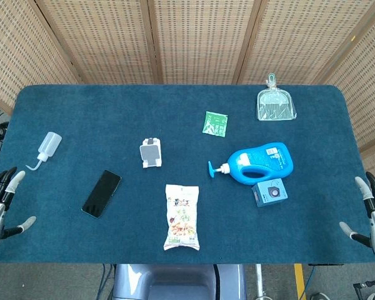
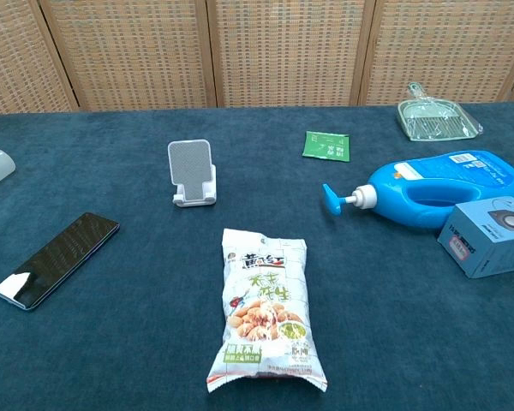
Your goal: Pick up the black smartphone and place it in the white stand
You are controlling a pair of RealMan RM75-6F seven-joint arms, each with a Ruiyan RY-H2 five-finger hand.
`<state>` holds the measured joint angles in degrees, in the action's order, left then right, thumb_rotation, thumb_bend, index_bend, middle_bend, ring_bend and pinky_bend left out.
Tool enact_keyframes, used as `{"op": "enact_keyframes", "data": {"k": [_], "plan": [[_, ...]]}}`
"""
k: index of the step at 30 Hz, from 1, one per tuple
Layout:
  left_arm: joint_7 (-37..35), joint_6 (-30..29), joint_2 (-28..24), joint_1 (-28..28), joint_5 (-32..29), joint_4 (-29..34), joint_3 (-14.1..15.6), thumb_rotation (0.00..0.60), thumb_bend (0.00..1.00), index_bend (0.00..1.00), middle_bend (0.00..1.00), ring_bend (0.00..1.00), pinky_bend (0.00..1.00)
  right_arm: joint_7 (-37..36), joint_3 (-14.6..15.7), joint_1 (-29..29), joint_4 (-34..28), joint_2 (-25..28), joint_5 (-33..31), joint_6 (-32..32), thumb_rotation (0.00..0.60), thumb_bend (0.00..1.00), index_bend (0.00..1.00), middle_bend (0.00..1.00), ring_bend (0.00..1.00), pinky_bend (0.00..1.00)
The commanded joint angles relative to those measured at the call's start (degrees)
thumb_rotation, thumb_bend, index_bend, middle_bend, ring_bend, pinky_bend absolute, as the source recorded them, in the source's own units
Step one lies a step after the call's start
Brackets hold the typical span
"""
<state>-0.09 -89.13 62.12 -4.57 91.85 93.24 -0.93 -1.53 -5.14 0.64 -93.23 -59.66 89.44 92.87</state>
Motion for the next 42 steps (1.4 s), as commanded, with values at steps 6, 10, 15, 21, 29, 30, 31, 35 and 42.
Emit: {"op": "enact_keyframes", "data": {"k": [6,10,15,21,29,30,31,35,42], "plan": [[0.27,0.23,0.08,-0.12,-0.20,0.14,-0.08,0.600,0.00,0.00,0.00,0.00,0.00,-0.59,-0.15,-0.02,0.08,0.15,-0.31,0.00,0.600,0.05,0.00,0.00,0.00,0.00],[0.24,0.56,0.07,-0.18,-0.68,0.00,-0.19,0.600,0.00,0.00,0.00,0.00,0.00,-0.91,-0.25,-0.06,0.17,0.22,-0.57,0.01,0.600,0.05,0.00,0.00,0.00,0.00],[1.22,4.48,0.17,-1.63,-3.56,-1.24,-0.78,0.600,0.00,0.00,0.00,0.00,0.00,-1.32,-0.33,-0.07,0.11,0.38,-0.69,0.02,0.600,0.05,0.00,0.00,0.00,0.00],[-3.62,13.07,4.87,-6.72,-8.04,-8.19,-3.40,0.600,0.00,0.00,0.00,0.00,0.00,-2.14,-0.40,-0.10,0.05,0.64,-0.98,-0.11,0.600,0.05,0.00,0.00,0.00,0.00],[-12.10,19.76,15.01,-12.76,-8.15,-22.02,-4.81,0.600,0.00,0.00,0.00,0.00,0.00,-3.89,-0.55,0.27,0.50,1.01,-1.78,-1.27,0.600,0.05,0.00,0.00,0.00,0.00],[-12.38,20.06,15.97,-13.25,-8.20,-22.96,-5.00,0.600,0.00,0.00,0.00,0.00,0.00,-4.13,-0.58,0.30,0.53,1.07,-1.89,-1.38,0.600,0.05,0.00,0.00,0.00,0.00],[-12.71,20.14,17.23,-13.80,-8.13,-24.15,-5.19,0.600,0.00,0.00,0.00,0.00,0.00,-4.42,-0.65,0.33,0.56,1.15,-2.05,-1.47,0.600,0.05,0.00,0.00,0.00,0.00],[-13.77,20.91,19.90,-14.94,-7.78,-26.19,-5.03,0.600,0.00,0.00,0.00,0.00,0.00,-5.20,-0.77,0.36,0.67,1.36,-2.33,-1.63,0.600,0.05,0.00,0.00,0.00,0.00],[-13.89,23.74,23.29,-16.09,-9.68,-29.81,-4.91,0.600,0.00,0.00,0.00,0.00,0.00,-6.75,-0.85,0.40,1.02,1.70,-2.68,-1.97,0.600,0.04,0.00,0.00,0.00,0.00]]}}
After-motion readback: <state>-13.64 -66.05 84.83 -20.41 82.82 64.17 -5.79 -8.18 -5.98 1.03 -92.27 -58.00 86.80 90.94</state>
